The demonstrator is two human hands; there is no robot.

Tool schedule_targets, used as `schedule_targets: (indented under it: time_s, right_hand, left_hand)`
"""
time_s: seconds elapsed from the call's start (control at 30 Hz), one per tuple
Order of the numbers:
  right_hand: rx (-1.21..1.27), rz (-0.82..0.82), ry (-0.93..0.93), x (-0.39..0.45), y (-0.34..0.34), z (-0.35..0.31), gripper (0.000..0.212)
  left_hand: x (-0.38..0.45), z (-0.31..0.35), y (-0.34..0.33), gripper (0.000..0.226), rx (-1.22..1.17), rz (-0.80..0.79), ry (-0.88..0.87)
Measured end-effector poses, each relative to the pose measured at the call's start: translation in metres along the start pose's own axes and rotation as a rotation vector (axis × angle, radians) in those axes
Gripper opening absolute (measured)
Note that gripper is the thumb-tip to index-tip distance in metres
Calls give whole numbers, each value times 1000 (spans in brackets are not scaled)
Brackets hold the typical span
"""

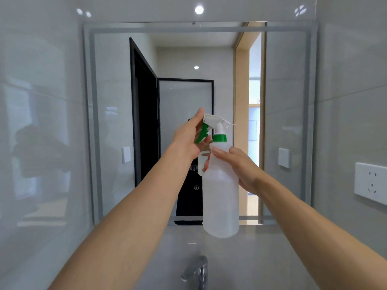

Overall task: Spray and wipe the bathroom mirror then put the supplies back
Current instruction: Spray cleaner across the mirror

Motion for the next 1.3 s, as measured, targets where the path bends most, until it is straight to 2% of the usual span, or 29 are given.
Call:
schedule_targets:
  time_s: [0.07, 0.2, 0.43, 1.03, 1.17, 1.27, 1.3]
  right_hand:
    - [-26, 2, 27, 1, -5, 0, 18]
    - [-41, -19, 33, 3, -14, -2, 18]
    - [-6, -51, 5, 3, -30, -2, 17]
    - [-8, -64, 0, 4, -45, 6, 22]
    - [-1, 12, -12, 14, -38, 6, 25]
    - [24, 109, -3, 28, -29, -2, 22]
    - [24, 134, 0, 34, -27, -6, 23]
  left_hand:
    - [-2, 3, 5, 33, 28, 31, -6]
    - [-5, 11, 10, 43, 130, 56, -71]
    - [-18, 18, 26, 23, 80, 83, -52]
    - [-44, 22, 35, 21, 98, 36, -6]
    - [-47, 23, 34, 29, 289, -34, -92]
    - [-53, 25, 37, 20, 545, -112, -216]
    - [-56, 25, 38, 29, 598, -145, -241]
Point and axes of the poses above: each hand's wrist, its own x-axis towards the middle knuckle, its own y-axis out of the back of the hand, z = x × y, the point moved 9 cm from there along x, towards the middle knuckle, and after that the axes turned 9 degrees about z, right-handed, at the moved point
